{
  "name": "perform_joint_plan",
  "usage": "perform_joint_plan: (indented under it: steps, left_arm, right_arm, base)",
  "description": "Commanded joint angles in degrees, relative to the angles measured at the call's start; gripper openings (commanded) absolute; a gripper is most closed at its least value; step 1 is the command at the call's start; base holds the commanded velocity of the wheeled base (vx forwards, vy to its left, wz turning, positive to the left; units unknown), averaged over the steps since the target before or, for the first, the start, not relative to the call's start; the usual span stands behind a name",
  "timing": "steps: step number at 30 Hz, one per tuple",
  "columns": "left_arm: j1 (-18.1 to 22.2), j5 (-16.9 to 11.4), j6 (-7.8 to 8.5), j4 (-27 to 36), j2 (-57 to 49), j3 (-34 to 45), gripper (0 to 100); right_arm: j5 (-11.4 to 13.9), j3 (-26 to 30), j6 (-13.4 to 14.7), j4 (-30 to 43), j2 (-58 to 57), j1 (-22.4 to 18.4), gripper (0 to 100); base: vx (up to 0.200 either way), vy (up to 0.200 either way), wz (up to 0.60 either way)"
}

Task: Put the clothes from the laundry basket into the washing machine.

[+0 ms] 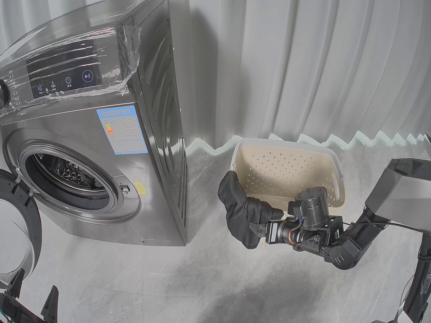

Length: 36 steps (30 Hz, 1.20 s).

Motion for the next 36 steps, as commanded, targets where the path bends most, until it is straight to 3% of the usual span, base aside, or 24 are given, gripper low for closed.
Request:
perform_joint_plan:
  steps: [1, 7, 18, 36]
  left_arm:
    - [0.0, 0.0, -0.08, 0.0, -0.9, 0.9, 100]
    - [0.0, 0.0, -0.17, 0.0, -0.9, 0.9, 100]
    - [0.0, 0.0, -0.26, 0.0, -0.9, 0.9, 100]
    - [0.0, 0.1, -0.26, 0.0, -0.9, 0.9, 100]
  right_arm:
    - [-0.1, -3.0, -0.1, 0.1, 4.4, 0.0, 100]
    - [-1.9, -7.6, -0.5, 0.6, 7.2, -0.1, 100]
    - [-3.3, -7.6, -0.7, 0.0, 8.6, -0.6, 100]
    - [-3.4, -9.8, -0.5, -0.2, 12.2, -0.2, 100]
  base:
    - [0.000, 0.000, 0.00]
    - [0.000, 0.000, 0.00]
    - [0.055, 0.000, 0.00]
    - [0.000, 0.000, 0.00]
